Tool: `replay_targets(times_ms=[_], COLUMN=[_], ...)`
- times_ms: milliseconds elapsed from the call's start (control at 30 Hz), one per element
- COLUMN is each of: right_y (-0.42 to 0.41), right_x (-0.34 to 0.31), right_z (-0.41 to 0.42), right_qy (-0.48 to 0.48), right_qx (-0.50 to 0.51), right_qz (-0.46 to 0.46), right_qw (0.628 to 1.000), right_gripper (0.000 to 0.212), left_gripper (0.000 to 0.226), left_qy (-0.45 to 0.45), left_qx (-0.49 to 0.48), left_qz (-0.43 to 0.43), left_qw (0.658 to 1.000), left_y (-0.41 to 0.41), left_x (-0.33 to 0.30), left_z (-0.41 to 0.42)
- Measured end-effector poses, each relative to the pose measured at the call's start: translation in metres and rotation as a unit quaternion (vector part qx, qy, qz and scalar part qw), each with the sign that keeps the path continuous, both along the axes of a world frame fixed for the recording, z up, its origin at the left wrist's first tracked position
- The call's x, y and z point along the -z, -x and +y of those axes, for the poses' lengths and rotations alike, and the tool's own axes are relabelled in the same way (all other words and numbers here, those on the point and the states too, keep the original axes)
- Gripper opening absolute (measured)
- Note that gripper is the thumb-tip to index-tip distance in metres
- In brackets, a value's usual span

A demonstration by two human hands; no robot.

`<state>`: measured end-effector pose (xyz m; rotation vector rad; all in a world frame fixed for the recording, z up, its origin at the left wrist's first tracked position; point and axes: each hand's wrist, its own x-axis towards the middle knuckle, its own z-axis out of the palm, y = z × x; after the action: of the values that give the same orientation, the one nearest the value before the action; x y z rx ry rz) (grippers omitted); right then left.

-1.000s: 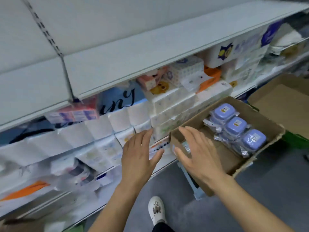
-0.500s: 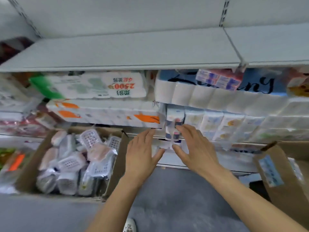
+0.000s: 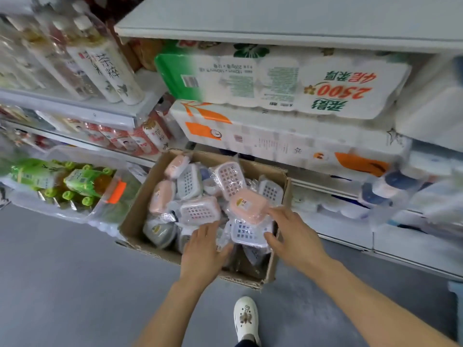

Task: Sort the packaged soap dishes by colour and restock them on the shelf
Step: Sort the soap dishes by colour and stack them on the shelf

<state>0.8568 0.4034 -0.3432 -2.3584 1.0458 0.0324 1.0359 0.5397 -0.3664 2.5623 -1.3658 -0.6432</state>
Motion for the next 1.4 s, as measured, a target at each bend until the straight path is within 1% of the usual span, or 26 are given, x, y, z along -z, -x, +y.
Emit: replay_targets(times_ms=[100,233,367,500,567,633,667,700,767,800,833,900,967,1067,1133,1167,1200,1233,1267,1300,1333,1367,1400], right_y=[-0.039,-0.078,-0.102,-0.125,-0.135,-0.141,-0.142,-0.141,-0.137,-0.134,-0.131,-0.126,-0.125,-0.127,-0.129,-0.130,-0.132,-0.133,-0.132,-0.129,-0.125,-0.118,-0.111], right_x=[0.015,0.031,0.045,0.056,0.061,0.068,0.071,0.074,0.079,0.081,0.084,0.087,0.089,0.090,0.083,0.079,0.072,0.066,0.064,0.064,0.067,0.072,0.077], right_z=[-0.003,-0.018,-0.037,-0.054,-0.061,-0.068,-0.071,-0.074,-0.077,-0.078,-0.078,-0.078,-0.078,-0.081,-0.084,-0.085,-0.085,-0.085,-0.084,-0.083,-0.083,-0.082,-0.080], right_qy=[-0.010,-0.010,0.008,0.029,0.025,0.011,-0.005,-0.031,-0.093,-0.109,-0.110,-0.097,-0.089,-0.110,-0.169,-0.213,-0.258,-0.297,-0.316,-0.301,-0.257,-0.206,-0.174], right_qx=[-0.004,0.000,0.028,0.039,0.060,0.075,0.076,0.074,0.051,0.027,0.004,-0.008,0.011,0.060,0.140,0.175,0.196,0.210,0.220,0.225,0.217,0.189,0.148], right_qz=[0.014,0.043,0.054,0.065,0.084,0.095,0.103,0.114,0.160,0.192,0.216,0.224,0.210,0.181,0.119,0.085,0.053,0.031,0.017,0.019,0.043,0.089,0.142], right_qw=[1.000,0.999,0.998,0.997,0.994,0.993,0.992,0.990,0.981,0.975,0.970,0.970,0.974,0.976,0.968,0.958,0.945,0.931,0.923,0.926,0.941,0.956,0.963], right_gripper=[0.054,0.048,0.046,0.047,0.048,0.051,0.056,0.068,0.098,0.110,0.117,0.120,0.113,0.102,0.101,0.099,0.092,0.080,0.066,0.052,0.039,0.026,0.015], left_gripper=[0.060,0.061,0.055,0.052,0.055,0.065,0.072,0.080,0.096,0.101,0.102,0.097,0.090,0.080,0.075,0.074,0.073,0.071,0.068,0.064,0.060,0.057,0.056], left_qy=[-0.031,-0.035,-0.016,0.028,0.030,0.018,0.003,-0.019,-0.065,-0.076,-0.074,-0.044,-0.021,0.001,0.031,0.047,0.064,0.077,0.085,0.085,0.079,0.069,0.057], left_qx=[-0.033,-0.069,-0.094,-0.142,-0.157,-0.158,-0.156,-0.154,-0.156,-0.161,-0.166,-0.160,-0.156,-0.191,-0.226,-0.247,-0.268,-0.282,-0.287,-0.284,-0.275,-0.265,-0.253], left_qz=[0.023,0.073,0.105,0.132,0.125,0.119,0.112,0.104,0.090,0.079,0.063,0.030,0.026,0.065,0.094,0.112,0.130,0.149,0.167,0.181,0.194,0.203,0.207], left_qw=[0.999,0.994,0.990,0.981,0.979,0.980,0.981,0.982,0.981,0.981,0.981,0.986,0.987,0.979,0.969,0.961,0.953,0.945,0.940,0.938,0.938,0.940,0.943], left_y=[-0.044,-0.092,-0.128,-0.154,-0.164,-0.171,-0.173,-0.175,-0.177,-0.178,-0.179,-0.184,-0.189,-0.190,-0.189,-0.188,-0.186,-0.183,-0.178,-0.173,-0.167,-0.161,-0.155], left_x=[0.016,0.033,0.048,0.063,0.074,0.088,0.095,0.102,0.115,0.120,0.124,0.129,0.128,0.114,0.101,0.095,0.089,0.084,0.079,0.076,0.075,0.074,0.075], left_z=[0.002,-0.005,-0.025,-0.060,-0.083,-0.107,-0.118,-0.128,-0.142,-0.146,-0.147,-0.144,-0.137,-0.126,-0.116,-0.110,-0.105,-0.099,-0.093,-0.087,-0.080,-0.074,-0.067])
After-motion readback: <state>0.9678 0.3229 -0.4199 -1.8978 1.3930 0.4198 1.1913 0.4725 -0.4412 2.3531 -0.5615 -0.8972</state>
